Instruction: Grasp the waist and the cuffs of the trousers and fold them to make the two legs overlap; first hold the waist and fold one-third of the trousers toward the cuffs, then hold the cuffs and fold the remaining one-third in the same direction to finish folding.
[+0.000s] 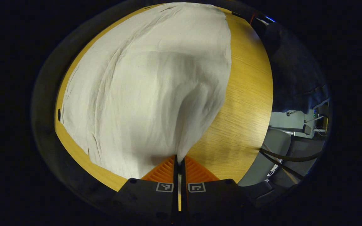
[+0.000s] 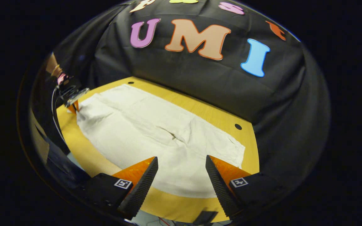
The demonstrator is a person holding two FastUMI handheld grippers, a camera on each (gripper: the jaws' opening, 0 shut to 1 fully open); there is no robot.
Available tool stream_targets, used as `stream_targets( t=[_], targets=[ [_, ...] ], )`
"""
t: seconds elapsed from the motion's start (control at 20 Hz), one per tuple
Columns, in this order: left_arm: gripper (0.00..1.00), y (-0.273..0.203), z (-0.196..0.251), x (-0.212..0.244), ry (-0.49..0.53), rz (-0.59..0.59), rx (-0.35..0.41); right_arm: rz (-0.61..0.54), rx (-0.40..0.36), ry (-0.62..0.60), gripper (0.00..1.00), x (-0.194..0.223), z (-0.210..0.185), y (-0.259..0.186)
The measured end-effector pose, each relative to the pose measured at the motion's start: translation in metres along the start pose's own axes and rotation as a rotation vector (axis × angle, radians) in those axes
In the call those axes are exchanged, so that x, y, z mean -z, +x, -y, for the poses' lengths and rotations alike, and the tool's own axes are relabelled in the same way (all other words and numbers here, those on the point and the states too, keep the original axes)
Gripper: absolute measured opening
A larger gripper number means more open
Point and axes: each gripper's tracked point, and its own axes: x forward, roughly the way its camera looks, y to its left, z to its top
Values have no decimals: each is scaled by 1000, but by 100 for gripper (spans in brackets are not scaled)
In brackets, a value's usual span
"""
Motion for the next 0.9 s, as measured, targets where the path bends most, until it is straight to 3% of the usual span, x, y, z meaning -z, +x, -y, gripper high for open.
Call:
stream_targets(
  t=[0.5,0.9],
  targets=[
    [2,2,-1,1,-37,-29,-68,-326,-307,-450,98,112,18,27],
    [2,2,0,2,-81,-65,-69,-515,-487,-537,98,165,23,58]
  ],
)
